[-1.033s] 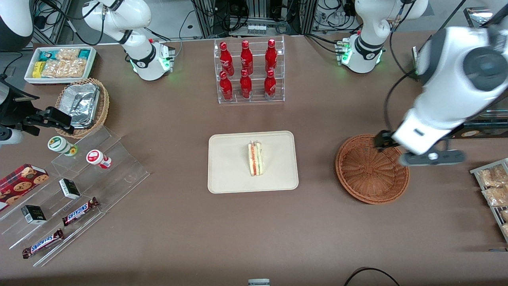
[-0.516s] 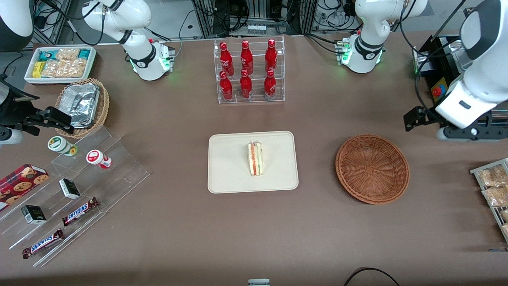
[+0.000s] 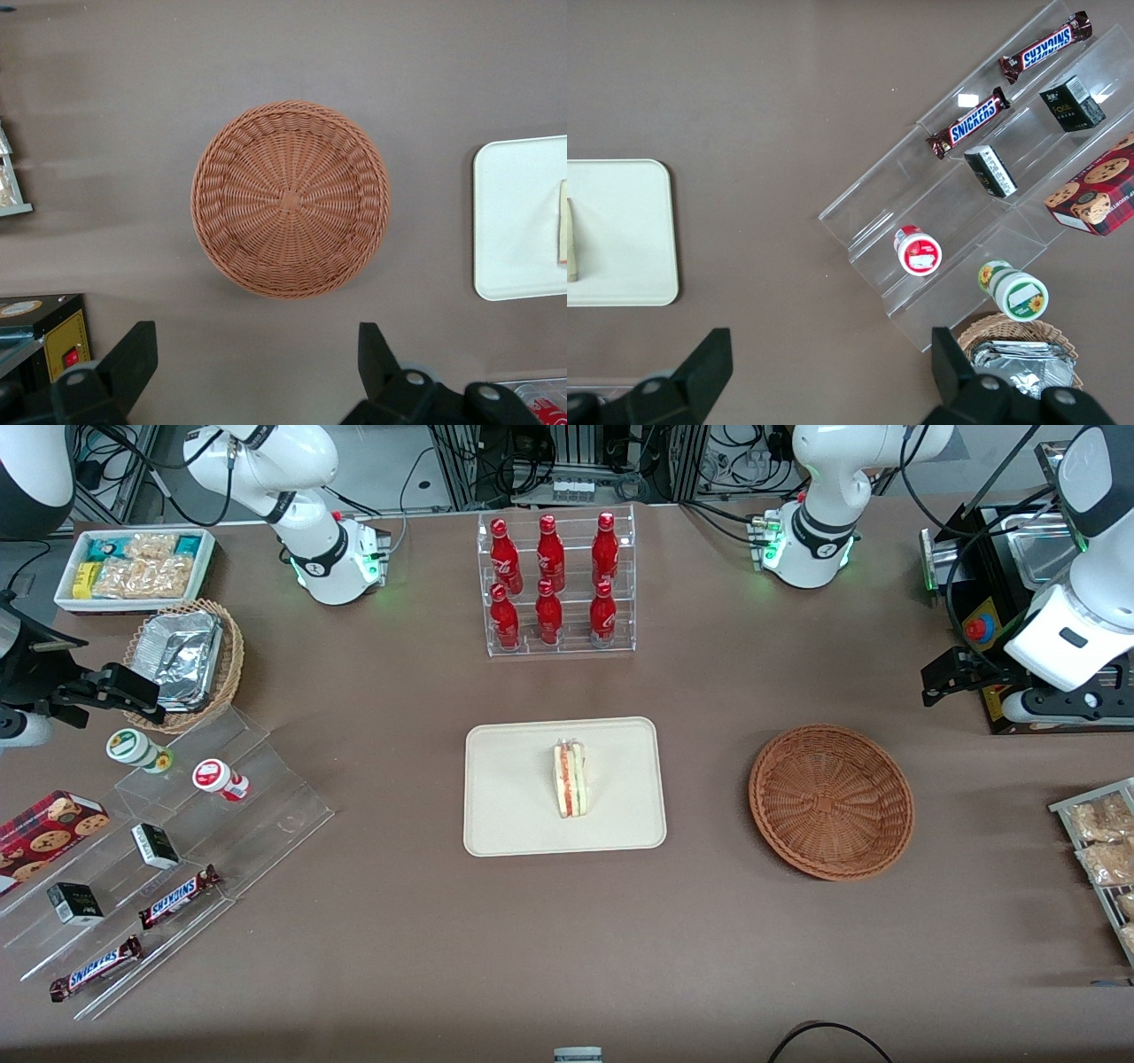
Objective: Place sandwich from basket to tray
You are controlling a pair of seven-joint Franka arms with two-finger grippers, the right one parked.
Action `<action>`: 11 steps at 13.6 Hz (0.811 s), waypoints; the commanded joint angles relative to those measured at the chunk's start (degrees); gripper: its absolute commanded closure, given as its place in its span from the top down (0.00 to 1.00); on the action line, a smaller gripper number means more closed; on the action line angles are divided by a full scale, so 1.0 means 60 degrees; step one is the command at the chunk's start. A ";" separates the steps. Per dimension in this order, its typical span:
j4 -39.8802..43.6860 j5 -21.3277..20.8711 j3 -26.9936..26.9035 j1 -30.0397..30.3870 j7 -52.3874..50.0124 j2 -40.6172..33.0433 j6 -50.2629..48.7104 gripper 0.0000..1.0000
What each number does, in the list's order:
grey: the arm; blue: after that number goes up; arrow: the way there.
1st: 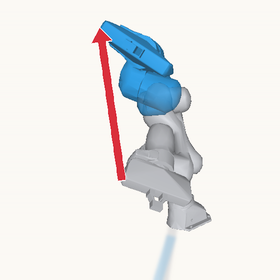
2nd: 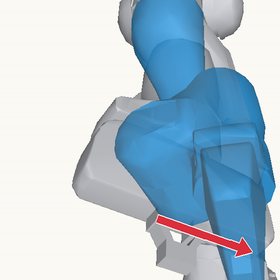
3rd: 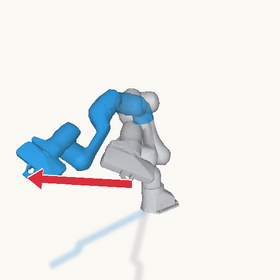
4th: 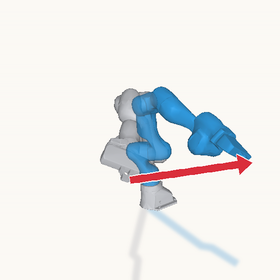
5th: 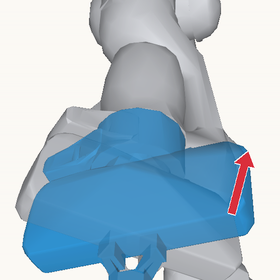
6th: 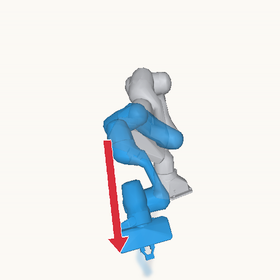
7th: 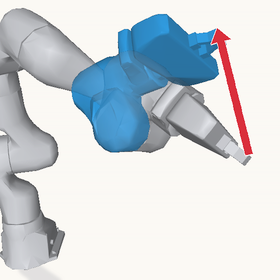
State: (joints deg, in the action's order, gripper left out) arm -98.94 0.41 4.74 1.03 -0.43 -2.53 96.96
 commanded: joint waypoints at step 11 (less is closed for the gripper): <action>0.1460 0.0019 -0.0189 -0.0084 -0.0397 0.0407 -0.1115 1.00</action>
State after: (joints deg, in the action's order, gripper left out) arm -92.27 0.41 4.32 0.88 -1.75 -0.65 92.54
